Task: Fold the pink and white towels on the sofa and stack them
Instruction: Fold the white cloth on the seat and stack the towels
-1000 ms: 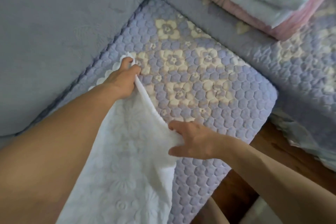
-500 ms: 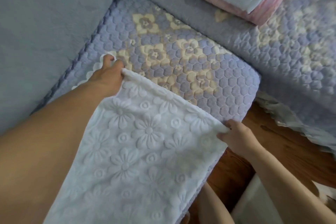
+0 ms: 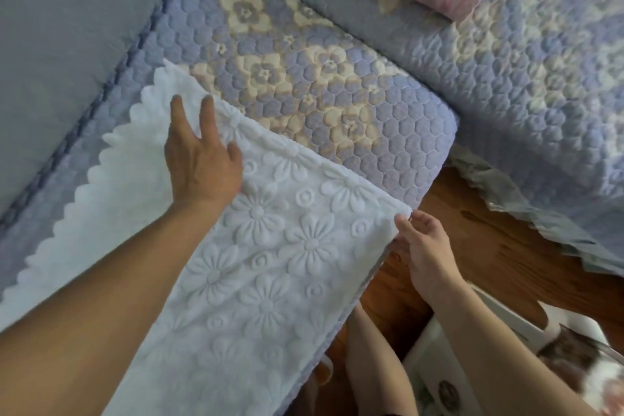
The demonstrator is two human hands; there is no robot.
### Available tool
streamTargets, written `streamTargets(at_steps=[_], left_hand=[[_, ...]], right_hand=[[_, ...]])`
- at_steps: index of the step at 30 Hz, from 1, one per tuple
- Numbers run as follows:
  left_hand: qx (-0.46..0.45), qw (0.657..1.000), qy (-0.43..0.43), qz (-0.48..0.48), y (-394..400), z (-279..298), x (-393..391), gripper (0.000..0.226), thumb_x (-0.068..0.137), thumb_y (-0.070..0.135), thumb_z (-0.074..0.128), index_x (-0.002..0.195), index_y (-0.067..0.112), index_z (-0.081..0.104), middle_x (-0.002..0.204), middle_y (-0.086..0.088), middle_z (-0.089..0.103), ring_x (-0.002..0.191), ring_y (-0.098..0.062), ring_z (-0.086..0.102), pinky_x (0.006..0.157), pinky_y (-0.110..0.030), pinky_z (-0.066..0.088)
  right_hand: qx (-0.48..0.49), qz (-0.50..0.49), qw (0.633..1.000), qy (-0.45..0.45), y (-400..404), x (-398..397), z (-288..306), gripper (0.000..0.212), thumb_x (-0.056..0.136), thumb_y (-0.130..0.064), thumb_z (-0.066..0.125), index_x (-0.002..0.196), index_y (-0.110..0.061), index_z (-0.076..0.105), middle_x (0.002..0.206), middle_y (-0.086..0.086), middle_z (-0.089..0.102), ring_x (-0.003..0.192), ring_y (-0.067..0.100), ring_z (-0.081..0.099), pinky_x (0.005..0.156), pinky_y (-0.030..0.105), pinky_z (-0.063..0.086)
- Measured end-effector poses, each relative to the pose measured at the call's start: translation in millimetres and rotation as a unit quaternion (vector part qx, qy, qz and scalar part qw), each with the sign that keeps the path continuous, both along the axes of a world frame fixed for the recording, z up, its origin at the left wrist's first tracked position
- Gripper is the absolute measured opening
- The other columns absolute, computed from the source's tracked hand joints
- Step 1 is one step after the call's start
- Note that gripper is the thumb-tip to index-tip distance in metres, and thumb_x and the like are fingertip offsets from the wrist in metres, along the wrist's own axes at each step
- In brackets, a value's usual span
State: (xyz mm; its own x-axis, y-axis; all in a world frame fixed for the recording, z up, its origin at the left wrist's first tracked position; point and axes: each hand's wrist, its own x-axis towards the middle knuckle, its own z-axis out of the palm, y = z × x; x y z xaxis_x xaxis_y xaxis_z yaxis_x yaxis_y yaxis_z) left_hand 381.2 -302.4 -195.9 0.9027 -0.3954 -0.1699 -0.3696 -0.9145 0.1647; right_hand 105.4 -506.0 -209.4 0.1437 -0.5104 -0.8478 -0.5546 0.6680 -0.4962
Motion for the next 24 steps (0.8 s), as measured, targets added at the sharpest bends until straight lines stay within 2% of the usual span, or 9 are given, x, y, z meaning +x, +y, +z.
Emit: streamTargets(at_steps=[3, 7, 9, 10, 12, 15, 18, 21, 24], left_hand=[[-0.053, 0.995, -0.005, -0.081, 27, 7, -114, 0.065, 0.095, 0.029, 0.054, 0.154, 0.012, 0.034, 0.158, -0.030, 0.019, 0.143, -0.048, 0.027, 0.114, -0.058, 0.030], [0.019, 0.983, 0.153, -0.100, 76, 20, -271, 0.073, 0.087, 0.034, 0.062, 0.154, 0.025, 0.036, 0.163, -0.024, 0.017, 0.149, -0.046, 0.022, 0.112, -0.064, 0.032], [0.052, 0.972, 0.227, -0.035, 101, 24, -320, 0.073, 0.081, 0.037, 0.065, 0.151, 0.032, 0.043, 0.162, -0.019, 0.026, 0.145, -0.044, 0.033, 0.106, -0.064, 0.038], [0.064, 0.966, 0.252, 0.004, 113, 25, -339, 0.072, 0.080, 0.039, 0.065, 0.148, 0.034, 0.046, 0.161, -0.016, 0.028, 0.143, -0.042, 0.038, 0.104, -0.063, 0.040], [0.067, 0.957, 0.275, 0.060, 133, 29, -360, 0.067, 0.079, 0.043, 0.062, 0.145, 0.035, 0.052, 0.162, -0.011, 0.028, 0.138, -0.039, 0.046, 0.103, -0.057, 0.042], [0.017, 0.972, 0.212, 0.097, 151, 27, -354, 0.060, 0.084, 0.040, 0.061, 0.143, 0.030, 0.054, 0.160, -0.012, 0.032, 0.133, -0.039, 0.051, 0.104, -0.050, 0.044], [0.036, 0.975, 0.176, 0.133, 168, 13, -308, 0.057, 0.094, 0.039, 0.056, 0.148, 0.023, 0.047, 0.160, -0.021, 0.029, 0.143, -0.043, 0.034, 0.113, -0.052, 0.035], [0.151, 0.954, 0.190, 0.174, 185, -16, -265, 0.058, 0.105, 0.042, 0.011, 0.149, 0.023, 0.044, 0.167, -0.016, 0.007, 0.152, -0.044, -0.007, 0.122, -0.054, 0.006], [0.162, 0.941, 0.160, 0.251, 187, -42, -246, 0.063, 0.101, 0.039, 0.001, 0.147, 0.023, 0.041, 0.168, -0.014, 0.000, 0.150, -0.044, -0.017, 0.122, -0.055, 0.000]], right_hand=[[-0.033, 0.078, 0.995, 0.053, -4, -1, 2, 0.041, 0.087, -0.017, 0.076, 0.122, -0.021, 0.055, 0.112, 0.005, 0.070, 0.096, 0.021, 0.073, 0.083, 0.043, 0.062], [-0.162, 0.126, 0.966, 0.156, -4, 10, 18, 0.038, 0.090, -0.011, 0.070, 0.122, -0.022, 0.054, 0.118, 0.004, 0.062, 0.102, 0.020, 0.065, 0.079, 0.033, 0.054], [-0.290, 0.218, 0.909, 0.205, 15, 27, 33, 0.045, 0.090, -0.012, 0.064, 0.131, -0.023, 0.049, 0.135, 0.005, 0.048, 0.121, 0.023, 0.050, 0.089, 0.032, 0.044], [-0.346, 0.285, 0.875, 0.183, 31, 39, 41, 0.047, 0.091, -0.015, 0.063, 0.135, -0.023, 0.046, 0.141, 0.004, 0.040, 0.129, 0.023, 0.041, 0.097, 0.034, 0.040], [-0.406, 0.437, 0.801, 0.055, 68, 67, 47, 0.047, 0.093, -0.018, 0.061, 0.136, -0.022, 0.045, 0.144, 0.001, 0.035, 0.135, 0.022, 0.032, 0.106, 0.036, 0.035], [-0.428, 0.575, 0.692, -0.088, 104, 133, 35, 0.049, 0.089, -0.014, 0.061, 0.136, -0.013, 0.048, 0.140, 0.008, 0.043, 0.130, 0.028, 0.036, 0.111, 0.039, 0.033], [-0.467, 0.619, 0.624, -0.092, 113, 224, 15, 0.060, 0.091, -0.021, 0.059, 0.144, -0.004, 0.040, 0.144, 0.018, 0.042, 0.131, 0.039, 0.037, 0.115, 0.046, 0.028], [-0.456, 0.619, 0.639, -0.001, 105, 311, -1, 0.072, 0.097, -0.041, 0.052, 0.153, -0.003, 0.026, 0.152, 0.020, 0.034, 0.138, 0.040, 0.031, 0.116, 0.047, 0.023], [-0.417, 0.593, 0.687, 0.047, 110, 365, -12, 0.070, 0.092, -0.051, 0.052, 0.146, -0.008, 0.039, 0.145, 0.018, 0.044, 0.134, 0.038, 0.041, 0.110, 0.047, 0.036]])
